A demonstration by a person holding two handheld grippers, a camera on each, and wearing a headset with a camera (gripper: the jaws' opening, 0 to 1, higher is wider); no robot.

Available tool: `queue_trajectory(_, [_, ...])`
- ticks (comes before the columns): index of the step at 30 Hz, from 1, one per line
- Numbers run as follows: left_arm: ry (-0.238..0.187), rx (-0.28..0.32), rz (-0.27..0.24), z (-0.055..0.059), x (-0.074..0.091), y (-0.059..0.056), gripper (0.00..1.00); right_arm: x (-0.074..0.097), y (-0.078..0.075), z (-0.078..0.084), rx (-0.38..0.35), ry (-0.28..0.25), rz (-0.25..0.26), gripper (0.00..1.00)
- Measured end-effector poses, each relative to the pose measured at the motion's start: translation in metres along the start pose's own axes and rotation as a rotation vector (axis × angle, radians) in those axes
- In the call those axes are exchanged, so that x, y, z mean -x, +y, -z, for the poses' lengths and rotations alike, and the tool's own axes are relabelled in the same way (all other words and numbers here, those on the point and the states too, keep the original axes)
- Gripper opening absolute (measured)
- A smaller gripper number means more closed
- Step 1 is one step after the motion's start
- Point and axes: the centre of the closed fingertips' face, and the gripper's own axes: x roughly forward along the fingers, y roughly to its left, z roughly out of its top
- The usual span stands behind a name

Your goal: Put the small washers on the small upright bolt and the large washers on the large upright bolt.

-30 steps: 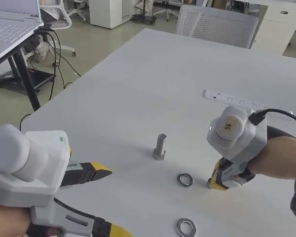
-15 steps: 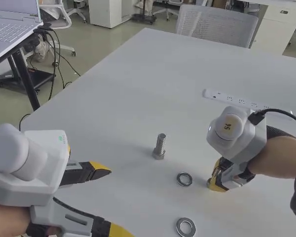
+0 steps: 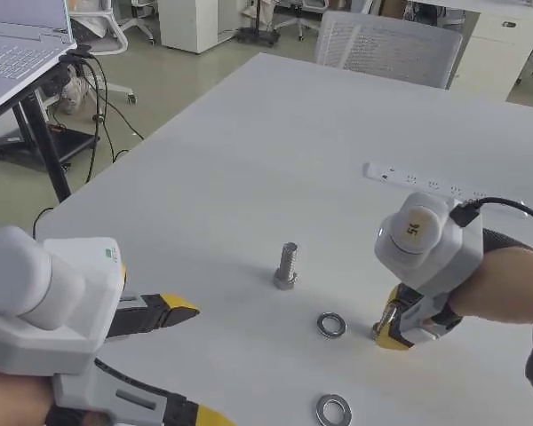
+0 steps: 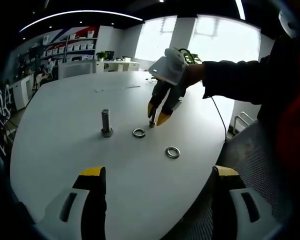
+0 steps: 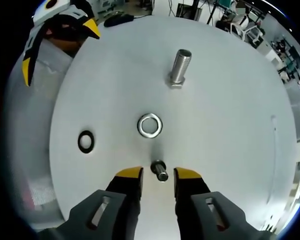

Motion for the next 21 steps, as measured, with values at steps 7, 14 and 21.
queue_trajectory(7, [0.003,-0.003,0.004,0.0,-0.001,-0.001,0.87,0.005,-0.002,0.006,-0.015,-0.004,0.014,0.29])
queue_trajectory(14, [0.006,-0.006,0.008,0.0,-0.001,-0.002,0.87,0.011,-0.002,0.015,-0.037,-0.002,0.022,0.29])
queue_trajectory(21, [0.004,-0.007,0.008,-0.001,-0.002,-0.001,0.87,0.015,0.001,0.019,-0.053,-0.008,0.025,0.29])
